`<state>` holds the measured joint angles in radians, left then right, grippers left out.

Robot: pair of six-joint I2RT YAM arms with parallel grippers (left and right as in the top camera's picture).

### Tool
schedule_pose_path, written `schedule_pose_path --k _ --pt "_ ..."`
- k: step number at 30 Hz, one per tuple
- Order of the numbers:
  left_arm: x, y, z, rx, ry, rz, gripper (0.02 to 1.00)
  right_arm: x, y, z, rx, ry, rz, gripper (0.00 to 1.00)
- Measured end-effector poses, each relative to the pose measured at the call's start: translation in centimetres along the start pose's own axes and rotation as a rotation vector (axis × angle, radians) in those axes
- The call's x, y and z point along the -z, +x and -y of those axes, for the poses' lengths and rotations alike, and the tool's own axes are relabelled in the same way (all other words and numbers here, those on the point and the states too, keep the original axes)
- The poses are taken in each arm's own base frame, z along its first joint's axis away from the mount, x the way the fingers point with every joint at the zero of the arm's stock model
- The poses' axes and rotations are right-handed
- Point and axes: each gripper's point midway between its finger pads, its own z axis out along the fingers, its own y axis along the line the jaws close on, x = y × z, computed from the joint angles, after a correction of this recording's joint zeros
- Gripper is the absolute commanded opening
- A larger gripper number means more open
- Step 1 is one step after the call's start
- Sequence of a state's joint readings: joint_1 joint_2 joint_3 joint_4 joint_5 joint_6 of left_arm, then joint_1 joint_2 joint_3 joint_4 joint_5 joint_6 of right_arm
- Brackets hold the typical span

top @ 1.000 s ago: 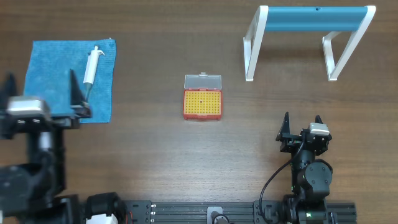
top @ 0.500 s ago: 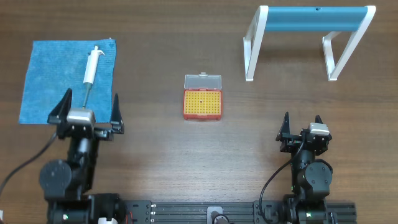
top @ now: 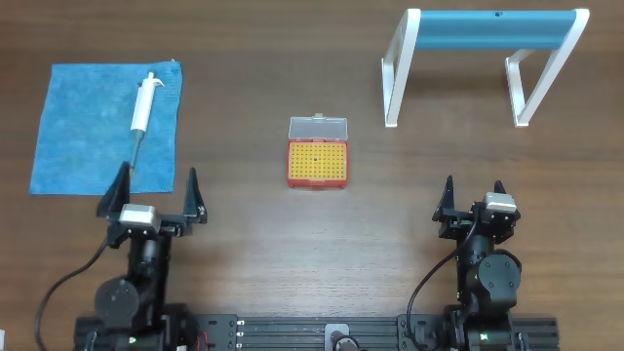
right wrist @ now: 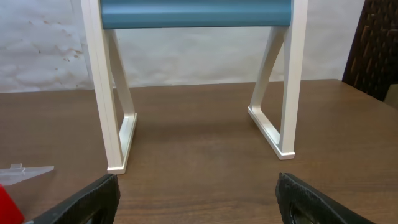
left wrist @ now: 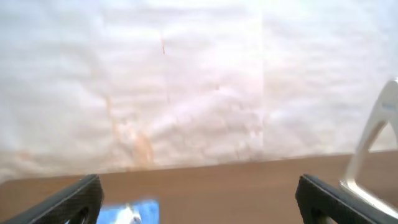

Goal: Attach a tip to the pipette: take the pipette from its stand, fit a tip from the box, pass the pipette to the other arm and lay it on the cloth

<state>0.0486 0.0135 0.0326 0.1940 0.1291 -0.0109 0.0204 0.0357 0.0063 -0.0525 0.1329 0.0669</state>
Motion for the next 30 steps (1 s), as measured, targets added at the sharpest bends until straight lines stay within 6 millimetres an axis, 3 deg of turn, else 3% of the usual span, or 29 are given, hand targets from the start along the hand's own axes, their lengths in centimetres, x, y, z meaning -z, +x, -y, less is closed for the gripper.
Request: schedule_pose_path --k 4,8,30 --pt "0.3 4.7 0.0 0.053 -0.001 -0.164 0.998 0.0 0.0 0.0 0.0 0.0 0.0 0.82" --pt "0.9 7.3 0.1 0.08 -0.006 -0.273 0.998 0.0 0.0 0.0 0.0 0.0 0.0 0.82" --pt "1.0 7.6 -0.5 0.13 -0.053 -0.282 0.998 0.0 0.0 0.0 0.0 0.0 0.0 0.82"
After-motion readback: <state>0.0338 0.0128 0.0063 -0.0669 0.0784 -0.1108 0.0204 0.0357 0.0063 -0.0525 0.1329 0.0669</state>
